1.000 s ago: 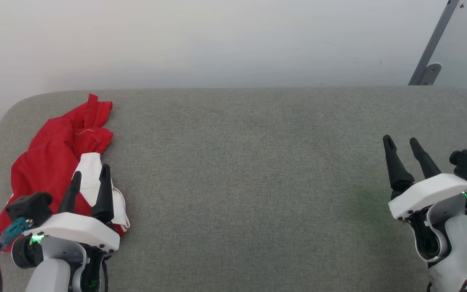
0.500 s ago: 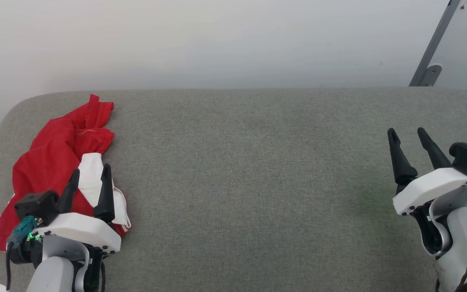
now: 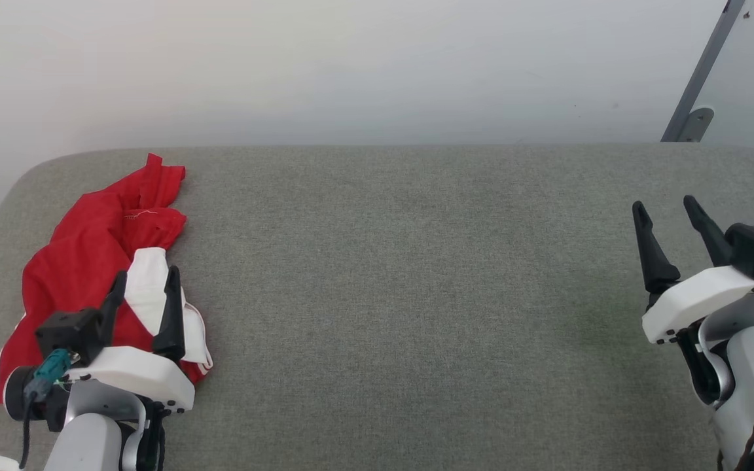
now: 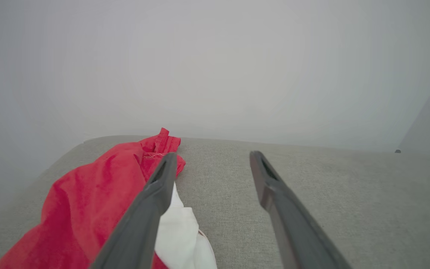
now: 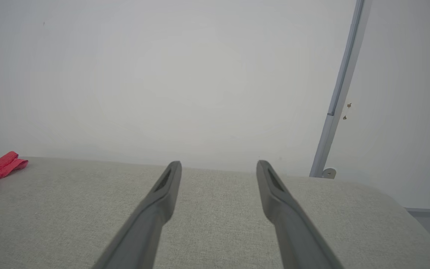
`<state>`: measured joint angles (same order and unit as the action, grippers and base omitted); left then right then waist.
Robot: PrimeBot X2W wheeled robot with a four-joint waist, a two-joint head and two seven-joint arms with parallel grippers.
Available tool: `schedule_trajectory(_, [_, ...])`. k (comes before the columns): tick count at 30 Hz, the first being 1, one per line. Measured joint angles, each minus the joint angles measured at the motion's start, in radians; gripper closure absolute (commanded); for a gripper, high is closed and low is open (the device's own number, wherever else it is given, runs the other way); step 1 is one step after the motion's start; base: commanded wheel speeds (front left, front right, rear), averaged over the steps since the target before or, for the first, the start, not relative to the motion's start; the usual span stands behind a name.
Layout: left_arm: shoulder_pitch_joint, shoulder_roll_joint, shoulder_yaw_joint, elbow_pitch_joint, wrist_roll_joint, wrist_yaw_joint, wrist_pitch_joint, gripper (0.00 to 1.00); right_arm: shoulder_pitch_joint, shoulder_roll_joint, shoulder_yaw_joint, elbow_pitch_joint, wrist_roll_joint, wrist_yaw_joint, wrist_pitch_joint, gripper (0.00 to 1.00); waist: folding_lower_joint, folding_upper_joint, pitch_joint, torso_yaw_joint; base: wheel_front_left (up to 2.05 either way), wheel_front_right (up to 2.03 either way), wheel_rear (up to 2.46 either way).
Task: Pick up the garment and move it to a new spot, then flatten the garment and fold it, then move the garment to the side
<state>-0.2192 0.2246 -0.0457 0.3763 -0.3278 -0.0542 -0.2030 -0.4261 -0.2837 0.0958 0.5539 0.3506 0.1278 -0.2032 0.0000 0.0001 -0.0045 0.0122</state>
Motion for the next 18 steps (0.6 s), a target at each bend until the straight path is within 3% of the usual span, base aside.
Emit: schedule_trajectory(18, [-0.013, 0.000, 0.025, 0.054, 0.093, -0.033, -0.036, 0.00, -0.015, -0.010, -0.005, 0.025, -0.071, 0.000, -0.036, 0.00, 0.0001, 0.0000, -0.011, 0.000, 0.00, 0.00, 0.00])
